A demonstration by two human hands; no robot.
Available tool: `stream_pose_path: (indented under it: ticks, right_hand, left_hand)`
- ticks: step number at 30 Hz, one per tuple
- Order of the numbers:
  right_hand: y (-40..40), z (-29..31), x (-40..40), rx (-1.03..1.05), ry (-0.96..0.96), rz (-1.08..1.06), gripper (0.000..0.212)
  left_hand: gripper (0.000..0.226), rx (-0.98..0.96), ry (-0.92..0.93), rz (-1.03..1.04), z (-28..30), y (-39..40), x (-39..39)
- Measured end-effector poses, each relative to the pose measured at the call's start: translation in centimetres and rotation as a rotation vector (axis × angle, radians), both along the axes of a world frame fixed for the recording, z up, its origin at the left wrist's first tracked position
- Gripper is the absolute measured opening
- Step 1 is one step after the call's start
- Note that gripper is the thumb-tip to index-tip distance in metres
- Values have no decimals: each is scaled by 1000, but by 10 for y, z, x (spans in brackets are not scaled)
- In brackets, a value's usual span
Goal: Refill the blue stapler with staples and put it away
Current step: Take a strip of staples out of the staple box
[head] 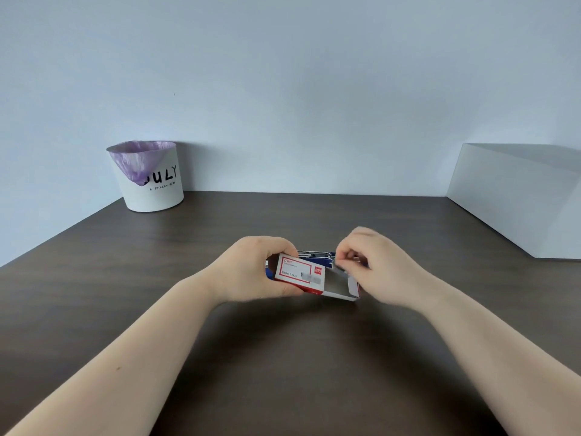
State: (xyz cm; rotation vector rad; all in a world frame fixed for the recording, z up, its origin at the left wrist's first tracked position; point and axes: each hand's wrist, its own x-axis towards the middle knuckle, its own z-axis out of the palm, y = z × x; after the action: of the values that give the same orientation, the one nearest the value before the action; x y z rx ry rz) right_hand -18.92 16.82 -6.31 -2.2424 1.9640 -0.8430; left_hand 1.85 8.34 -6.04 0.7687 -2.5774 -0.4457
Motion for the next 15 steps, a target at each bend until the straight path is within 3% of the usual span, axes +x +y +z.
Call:
stream_pose_path:
  ticks: [6, 15]
  right_hand:
    - [1, 2, -8, 224, -4, -176, 13]
    - [5, 8, 4, 281, -553, -212, 13]
  left_hand:
    - [44, -27, -68, 23, -1, -3, -1]
    - [48, 20, -96, 52, -1, -1, -1]
